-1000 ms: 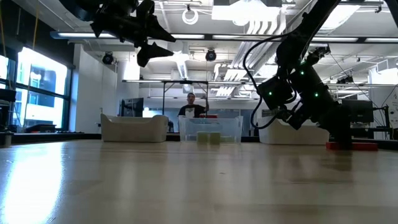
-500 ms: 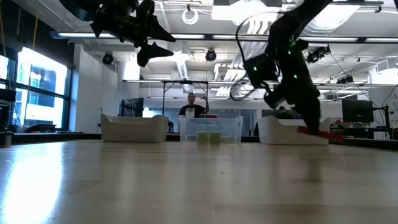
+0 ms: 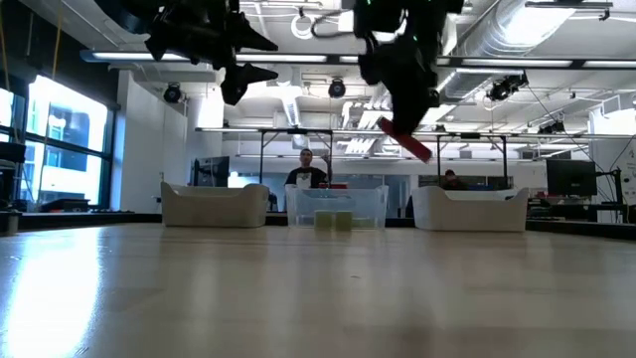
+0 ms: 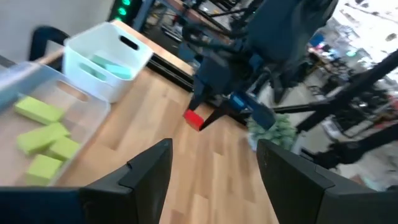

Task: Sort & place blocks by color
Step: Put the red block into the gray bin

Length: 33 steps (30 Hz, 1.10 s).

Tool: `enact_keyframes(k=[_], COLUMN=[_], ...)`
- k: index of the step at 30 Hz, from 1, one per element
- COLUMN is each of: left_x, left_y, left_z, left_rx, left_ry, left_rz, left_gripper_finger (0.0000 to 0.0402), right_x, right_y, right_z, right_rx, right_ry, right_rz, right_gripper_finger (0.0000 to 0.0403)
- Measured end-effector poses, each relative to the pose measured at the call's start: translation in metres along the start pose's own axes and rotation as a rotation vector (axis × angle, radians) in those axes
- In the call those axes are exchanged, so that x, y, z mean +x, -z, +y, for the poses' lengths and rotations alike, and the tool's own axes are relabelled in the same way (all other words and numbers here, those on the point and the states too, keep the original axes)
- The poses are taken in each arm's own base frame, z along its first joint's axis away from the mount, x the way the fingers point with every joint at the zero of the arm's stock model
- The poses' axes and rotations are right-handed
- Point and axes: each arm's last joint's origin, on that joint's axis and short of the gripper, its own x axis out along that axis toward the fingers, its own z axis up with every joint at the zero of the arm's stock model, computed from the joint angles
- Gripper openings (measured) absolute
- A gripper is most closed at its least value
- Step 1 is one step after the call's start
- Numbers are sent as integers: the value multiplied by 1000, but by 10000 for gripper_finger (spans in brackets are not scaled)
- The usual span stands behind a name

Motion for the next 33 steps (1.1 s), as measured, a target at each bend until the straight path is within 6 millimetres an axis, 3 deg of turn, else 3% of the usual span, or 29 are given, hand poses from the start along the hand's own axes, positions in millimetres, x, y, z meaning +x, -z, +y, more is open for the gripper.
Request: enact_keyframes(k=[6, 11, 33], left_x=[0, 0, -3], left_y=[1, 1, 3], left_z=[-3, -3, -13], left_rx=[-50, -61, -143], left_ry=[92, 101, 452], left_rz=[33, 37, 187], left_gripper_finger=[223, 223, 223], right_x=[-33, -49, -81], right_y=[-15, -21, -46], right_z=[17, 23, 50], right_rx=[-36, -48, -195], right_ry=[1, -13, -306], right_rz=[-141, -203, -501], right_gripper_finger=[95, 95, 95])
